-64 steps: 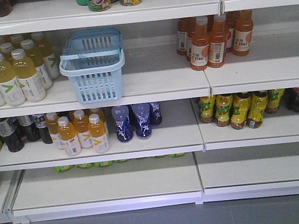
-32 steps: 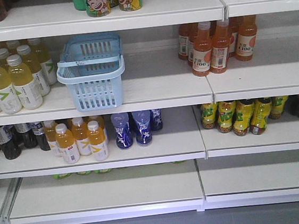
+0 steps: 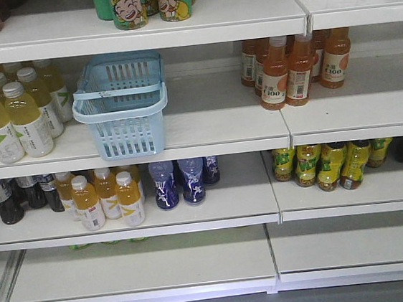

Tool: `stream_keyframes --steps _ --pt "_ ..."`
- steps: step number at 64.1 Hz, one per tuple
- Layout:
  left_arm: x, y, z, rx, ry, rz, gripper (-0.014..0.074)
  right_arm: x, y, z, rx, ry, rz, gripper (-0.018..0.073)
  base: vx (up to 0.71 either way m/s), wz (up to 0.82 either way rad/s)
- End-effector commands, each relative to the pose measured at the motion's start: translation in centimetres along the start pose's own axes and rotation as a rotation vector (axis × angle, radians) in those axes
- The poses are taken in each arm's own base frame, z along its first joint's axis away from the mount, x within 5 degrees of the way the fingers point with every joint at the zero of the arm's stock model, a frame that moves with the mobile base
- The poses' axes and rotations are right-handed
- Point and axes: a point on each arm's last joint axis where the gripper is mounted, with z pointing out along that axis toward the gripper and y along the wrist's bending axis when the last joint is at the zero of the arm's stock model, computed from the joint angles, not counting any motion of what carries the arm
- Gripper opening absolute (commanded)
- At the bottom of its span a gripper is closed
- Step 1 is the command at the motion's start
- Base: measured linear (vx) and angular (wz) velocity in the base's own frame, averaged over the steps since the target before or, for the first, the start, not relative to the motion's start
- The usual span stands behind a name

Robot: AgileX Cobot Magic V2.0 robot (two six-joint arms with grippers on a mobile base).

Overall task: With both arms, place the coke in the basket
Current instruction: 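Approach and align the base in front of the light-blue basket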

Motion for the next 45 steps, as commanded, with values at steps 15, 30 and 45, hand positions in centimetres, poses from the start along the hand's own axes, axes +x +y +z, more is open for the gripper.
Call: stream_keyframes --steps 15,30,45 --pt "-0.79 0.03 -0.19 -0.004 -0.092 0.001 -0.0008 -0.34 0.07 -0.1 -0.007 -0.076 -0.017 -0.001 0.06 0.0" --pt "-0.79 0.03 -0.19 -0.004 -0.092 0.001 -0.0008 -0.34 0.07 -0.1 -0.007 -0.076 -0.017 -0.001 0.06 -0.01" --pt "-0.79 0.03 -0.19 -0.004 -0.092 0.001 -0.0008 -0.34 0.07 -0.1 -0.007 -0.076 -0.017 -0.001 0.06 -0.01"
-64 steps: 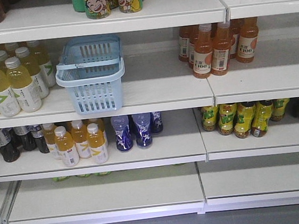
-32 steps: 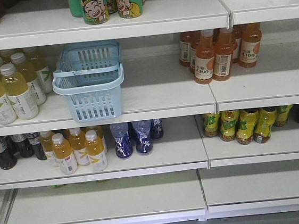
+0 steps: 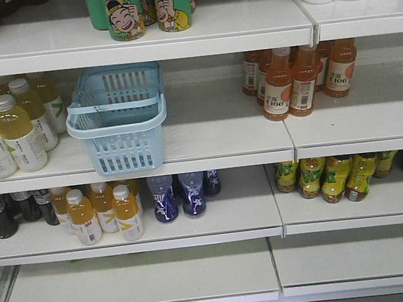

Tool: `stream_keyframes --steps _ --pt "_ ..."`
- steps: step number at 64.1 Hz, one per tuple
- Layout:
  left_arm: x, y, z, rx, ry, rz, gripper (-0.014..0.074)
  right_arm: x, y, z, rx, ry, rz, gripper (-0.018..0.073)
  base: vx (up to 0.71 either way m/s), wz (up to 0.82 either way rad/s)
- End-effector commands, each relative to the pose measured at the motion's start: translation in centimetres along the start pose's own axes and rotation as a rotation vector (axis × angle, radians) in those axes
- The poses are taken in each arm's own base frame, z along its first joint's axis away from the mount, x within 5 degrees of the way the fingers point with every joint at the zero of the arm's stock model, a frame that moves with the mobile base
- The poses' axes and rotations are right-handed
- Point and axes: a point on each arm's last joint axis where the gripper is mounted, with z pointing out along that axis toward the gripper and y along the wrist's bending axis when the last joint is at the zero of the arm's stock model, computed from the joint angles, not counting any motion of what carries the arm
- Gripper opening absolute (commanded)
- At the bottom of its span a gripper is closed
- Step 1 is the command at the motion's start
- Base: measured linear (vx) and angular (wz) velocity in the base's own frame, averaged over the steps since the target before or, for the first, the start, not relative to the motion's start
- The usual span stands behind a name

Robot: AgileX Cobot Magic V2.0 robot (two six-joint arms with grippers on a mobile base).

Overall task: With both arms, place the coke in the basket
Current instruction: 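Approach and align the base in front of the light-blue basket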

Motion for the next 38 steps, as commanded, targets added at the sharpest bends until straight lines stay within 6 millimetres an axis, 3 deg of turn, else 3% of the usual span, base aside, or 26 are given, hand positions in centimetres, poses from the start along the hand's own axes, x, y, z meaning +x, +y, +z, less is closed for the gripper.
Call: stream_keyframes --steps 1,38 --pt "-0.79 0.03 -0.19 -0.004 -0.092 0.001 -0.0008 -0.34 0.07 -0.1 -0.007 -0.076 -0.017 -0.001 0.06 -0.01" --pt "-0.79 0.03 -0.19 -0.004 -0.092 0.001 -0.0008 -0.34 0.07 -0.1 -0.007 -0.076 -0.017 -0.001 0.04 -0.01"
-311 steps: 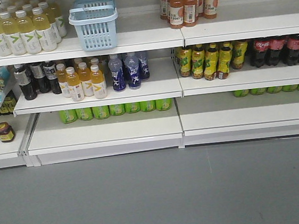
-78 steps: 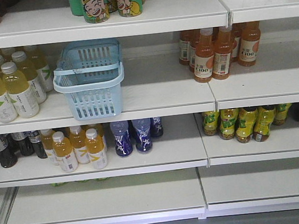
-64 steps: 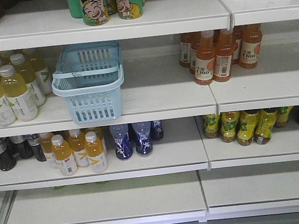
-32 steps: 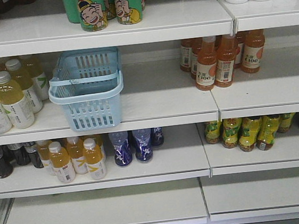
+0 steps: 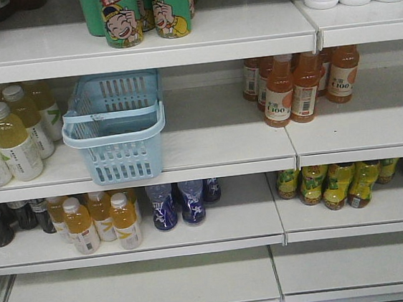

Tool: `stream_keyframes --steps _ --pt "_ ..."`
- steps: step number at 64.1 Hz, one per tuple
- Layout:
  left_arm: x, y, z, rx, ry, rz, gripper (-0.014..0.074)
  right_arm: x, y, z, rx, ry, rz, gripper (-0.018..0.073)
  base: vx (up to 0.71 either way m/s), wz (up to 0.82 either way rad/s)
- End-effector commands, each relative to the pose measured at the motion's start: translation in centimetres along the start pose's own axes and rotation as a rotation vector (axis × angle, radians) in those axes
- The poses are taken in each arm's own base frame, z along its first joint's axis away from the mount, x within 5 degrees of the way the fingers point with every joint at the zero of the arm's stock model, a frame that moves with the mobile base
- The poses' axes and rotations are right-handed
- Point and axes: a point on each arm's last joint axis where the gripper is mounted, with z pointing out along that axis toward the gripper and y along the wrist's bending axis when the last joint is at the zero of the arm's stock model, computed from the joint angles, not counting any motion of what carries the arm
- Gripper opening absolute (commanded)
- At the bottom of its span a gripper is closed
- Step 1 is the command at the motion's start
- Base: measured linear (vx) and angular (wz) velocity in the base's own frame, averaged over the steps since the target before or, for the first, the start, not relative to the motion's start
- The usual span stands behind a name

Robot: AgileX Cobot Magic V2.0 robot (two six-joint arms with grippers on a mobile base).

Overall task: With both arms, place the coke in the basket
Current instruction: 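Approach and align the base in front of the light-blue basket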

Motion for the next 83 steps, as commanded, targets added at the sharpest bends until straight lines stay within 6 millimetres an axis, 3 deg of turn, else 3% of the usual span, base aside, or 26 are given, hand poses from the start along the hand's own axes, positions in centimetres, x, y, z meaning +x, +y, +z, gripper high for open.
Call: stream_keyframes --steps 1,55,62,70,83 --pt "-0.8 0.0 -0.2 -0.004 -0.092 0.001 -0.0008 -0.3 0.1 -0.1 -0.007 -0.076 -0.017 -0.001 0.03 -0.01" --pt "-0.8 0.0 -0.2 -0.004 -0.092 0.001 -0.0008 -0.4 0.1 -0.1 -0.008 -0.077 -0.017 -0.001 0.0 0.0" --pt "-1.2 0.1 -0.2 -0.013 -0.139 0.09 -0.0008 -0.4 0.1 -0.1 -0.008 -0.077 -0.017 -0.001 0.0 0.0" --pt "-3.0 0.1 -0.6 -0.011 -0.26 0.008 -0.0008 -0.4 0.1 -0.1 -0.008 -0.077 -0.017 -0.001 0.0 0.0" --pt "-9.5 0.2 -0.9 -0.001 -0.231 -0.02 -0.0008 -0.3 0.1 -0.1 -0.007 -0.076 -0.017 -0.001 0.0 0.0"
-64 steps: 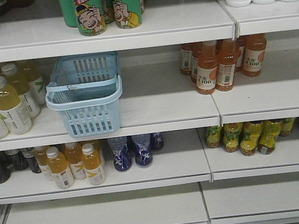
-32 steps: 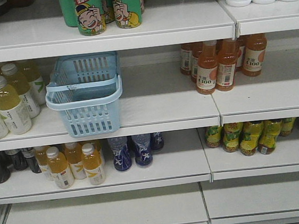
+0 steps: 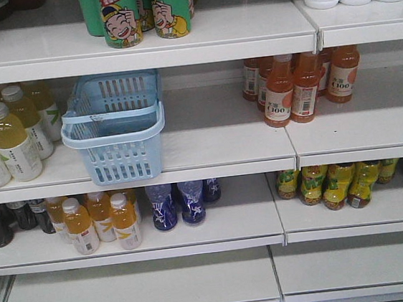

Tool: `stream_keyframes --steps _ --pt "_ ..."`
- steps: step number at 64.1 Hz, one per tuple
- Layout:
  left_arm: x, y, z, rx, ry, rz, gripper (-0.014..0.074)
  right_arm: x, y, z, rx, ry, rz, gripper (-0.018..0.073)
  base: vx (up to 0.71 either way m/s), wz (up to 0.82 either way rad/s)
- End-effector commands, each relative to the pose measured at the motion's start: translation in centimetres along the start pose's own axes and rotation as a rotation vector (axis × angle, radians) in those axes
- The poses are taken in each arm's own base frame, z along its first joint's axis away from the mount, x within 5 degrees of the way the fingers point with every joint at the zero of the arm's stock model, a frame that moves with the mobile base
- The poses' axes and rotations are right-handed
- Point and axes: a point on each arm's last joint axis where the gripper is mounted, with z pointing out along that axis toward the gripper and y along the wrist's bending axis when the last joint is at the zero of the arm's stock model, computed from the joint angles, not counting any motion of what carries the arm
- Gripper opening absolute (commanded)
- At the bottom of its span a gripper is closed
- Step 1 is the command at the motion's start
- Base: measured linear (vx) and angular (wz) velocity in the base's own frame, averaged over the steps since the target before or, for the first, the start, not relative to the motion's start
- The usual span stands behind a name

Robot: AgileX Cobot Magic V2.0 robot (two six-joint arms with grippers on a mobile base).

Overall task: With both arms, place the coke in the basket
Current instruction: 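Approach and align the base in front of the light-blue basket, then reach the left gripper to the basket handle and close on it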

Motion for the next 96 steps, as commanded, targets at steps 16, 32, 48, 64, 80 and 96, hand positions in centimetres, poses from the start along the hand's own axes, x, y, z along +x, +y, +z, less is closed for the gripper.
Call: stream_keyframes --steps 16,32,48,64,80,96 --pt "-8.7 -0.1 5.3 0.031 0.203 -0.142 -0.0008 -0.3 0.1 -0.1 -0.007 -0.076 -0.017 -0.001 0.0 0.0" --pt "-7.8 0.0 8.7 0.014 0.254 -0.176 -0.0006 -0.3 0.1 -0.1 -0.007 -0.076 -0.017 -0.001 0.0 0.0" --pt "-6.6 -0.1 10.2 0.008 0.329 -0.196 0.0001 -0.3 0.1 -0.1 -0.007 -0.076 -0.017 -0.001 0.0 0.0" --pt "-6.9 0.0 10.8 0.006 0.323 -0.197 0.0062 -0.3 0.1 -0.1 -0.007 -0.076 -0.017 -0.001 0.0 0.0" --pt "-7.6 0.0 10.9 0.009 0.311 -0.203 0.0321 -0.4 0.1 -0.1 -0.008 -0.077 -0.017 -0.001 0.0 0.0" --pt "-7.7 0.0 10.9 0.008 0.299 -0.205 0.0584 -0.4 0.1 -0.1 -0.008 -0.077 -0.017 -0.001 0.0 0.0"
